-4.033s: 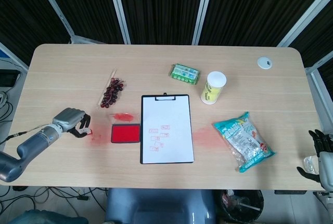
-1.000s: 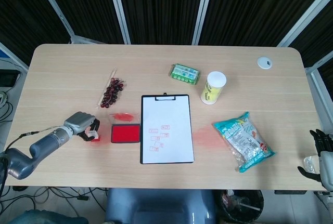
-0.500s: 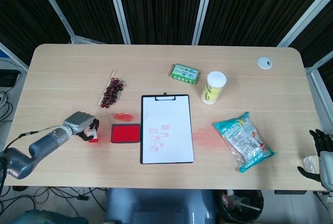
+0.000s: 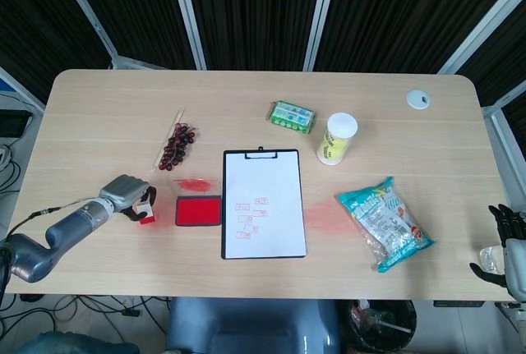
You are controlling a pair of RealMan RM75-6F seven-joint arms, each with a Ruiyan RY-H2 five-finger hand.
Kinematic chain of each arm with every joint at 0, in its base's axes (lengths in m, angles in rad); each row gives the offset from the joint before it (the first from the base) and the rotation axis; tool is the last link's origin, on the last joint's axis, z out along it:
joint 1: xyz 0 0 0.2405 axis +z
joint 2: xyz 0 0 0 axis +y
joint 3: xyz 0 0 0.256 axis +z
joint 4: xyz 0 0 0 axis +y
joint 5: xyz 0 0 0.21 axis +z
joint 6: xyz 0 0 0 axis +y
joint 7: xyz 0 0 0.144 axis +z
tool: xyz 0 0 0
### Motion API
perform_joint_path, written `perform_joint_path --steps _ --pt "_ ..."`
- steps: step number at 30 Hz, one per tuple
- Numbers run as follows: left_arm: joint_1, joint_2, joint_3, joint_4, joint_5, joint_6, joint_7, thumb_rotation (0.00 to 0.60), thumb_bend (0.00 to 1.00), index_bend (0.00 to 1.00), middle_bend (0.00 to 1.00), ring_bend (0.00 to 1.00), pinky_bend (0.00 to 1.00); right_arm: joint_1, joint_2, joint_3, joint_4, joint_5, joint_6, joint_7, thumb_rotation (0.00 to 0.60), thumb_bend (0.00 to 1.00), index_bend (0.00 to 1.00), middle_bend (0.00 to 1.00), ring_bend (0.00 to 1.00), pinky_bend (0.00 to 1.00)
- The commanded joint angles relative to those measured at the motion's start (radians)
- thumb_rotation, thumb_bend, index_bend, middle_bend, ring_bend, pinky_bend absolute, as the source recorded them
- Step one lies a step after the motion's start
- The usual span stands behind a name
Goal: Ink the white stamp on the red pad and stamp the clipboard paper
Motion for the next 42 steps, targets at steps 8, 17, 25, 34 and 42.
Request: perform_joint_path --steps 8,17,25,34,42 --pt "-0.001 -0.003 -0.003 -0.005 -0.033 0.011 0.074 0.6 0.26 0.42 0.52 0.33 0.37 0.0 0.001 0.001 -0.001 0.002 -0.001 0.001 0.6 0.09 0.13 0.1 0.16 0.16" --pt "0.001 0.006 -0.007 -0.029 -0.076 0.023 0.135 0.6 0.26 0.42 0.52 0.33 0.37 0.001 0.0 0.001 0.0 0.0 0.0 0.0 0.6 0.09 0.13 0.1 0.16 0.16" --pt "0.003 0.074 -0.005 -0.121 -0.079 0.064 0.206 0.6 0.26 0.4 0.48 0.32 0.37 0.001 -0.001 0.001 -0.001 0.0 0.001 -0.005 0.6 0.09 0.13 0.1 0.16 0.16" --pt "0.055 0.204 -0.033 -0.346 -0.226 0.35 0.566 0.6 0.18 0.31 0.31 0.21 0.31 0.001 -0.002 0.0 -0.002 -0.003 0.004 -0.006 0.6 0.09 0.13 0.1 0.16 0.16" --pt "0.177 0.309 -0.031 -0.602 -0.183 0.613 0.618 0.6 0.16 0.26 0.21 0.11 0.28 0.001 -0.003 -0.001 0.0 -0.01 0.007 -0.007 0.6 0.09 0.13 0.1 0.16 0.16"
